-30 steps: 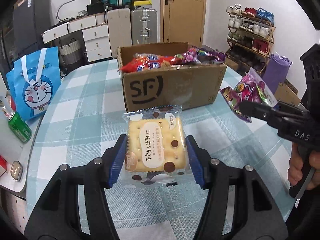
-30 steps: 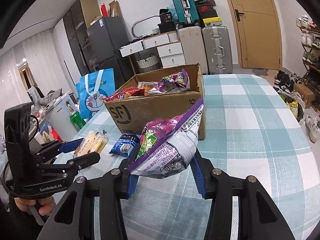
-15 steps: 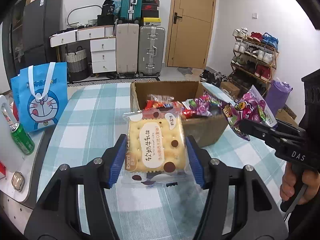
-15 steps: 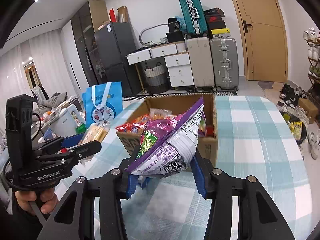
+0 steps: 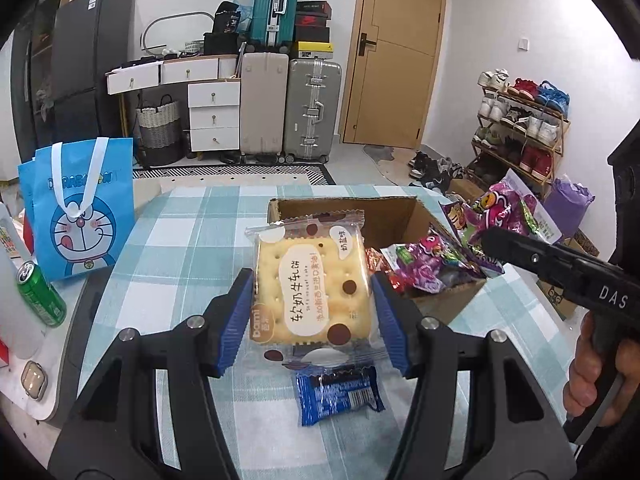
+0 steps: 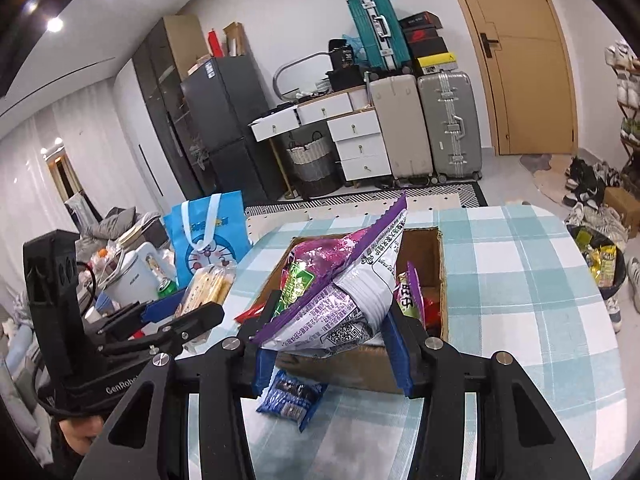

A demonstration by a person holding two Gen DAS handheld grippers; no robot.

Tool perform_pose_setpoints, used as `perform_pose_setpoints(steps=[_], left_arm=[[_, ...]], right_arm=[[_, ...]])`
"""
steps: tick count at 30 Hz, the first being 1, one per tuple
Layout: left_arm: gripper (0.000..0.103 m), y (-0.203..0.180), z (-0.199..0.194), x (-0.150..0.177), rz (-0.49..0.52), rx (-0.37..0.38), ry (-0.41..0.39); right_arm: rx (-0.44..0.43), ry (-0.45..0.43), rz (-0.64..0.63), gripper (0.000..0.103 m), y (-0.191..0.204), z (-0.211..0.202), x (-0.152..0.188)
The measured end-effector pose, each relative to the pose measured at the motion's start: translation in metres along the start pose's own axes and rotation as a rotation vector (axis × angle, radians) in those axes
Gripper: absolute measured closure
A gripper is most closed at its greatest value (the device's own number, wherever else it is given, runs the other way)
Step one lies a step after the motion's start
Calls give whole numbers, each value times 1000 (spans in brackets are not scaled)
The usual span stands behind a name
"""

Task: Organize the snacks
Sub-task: 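Carry both packets over the SF box and open both tools, then grasp the blue Oreo packet with the left tool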

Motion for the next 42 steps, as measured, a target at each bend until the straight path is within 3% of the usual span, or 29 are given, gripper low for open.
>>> perform_pose_setpoints(steps=[16, 21, 23, 25, 26, 29, 32, 35, 42], left_arm=[[47, -9, 83, -12, -9, 4, 56], [46, -3, 101, -6, 0, -21, 83], [42, -3, 102, -5, 5, -19, 90], [30, -2, 100, -2, 12, -16, 102], [20, -1, 98, 0, 16, -17, 103], [17, -2, 89, 6, 31, -15, 102], [1, -1, 77, 17, 37, -12, 118], [1, -2, 65, 30, 58, -17, 118], [1, 2, 56, 71, 65, -38, 174]], right_arm=[[26, 46, 60, 56, -26, 57, -10], [27, 42, 55, 50, -27, 60, -12], [35, 42, 54, 50, -29, 59, -11], [41, 46, 52, 49, -31, 56, -9], [50, 47, 47, 44, -32, 54, -7], [62, 30, 33, 23, -32, 44, -3], [67, 17, 12, 8, -28, 31, 6], [76, 22, -12, 1, -24, 23, 14], [109, 28, -67, 1, -15, 7, 37]])
Point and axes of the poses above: each gripper's, at about its wrist camera, not at the fingertips, and z roughly the way its jaws point, y to its left, x to its underside, the point moved 6 cm from there along z, roughly the way its jaws point, and after that the axes turned 3 degrees about -y, right-handed, at the moved point
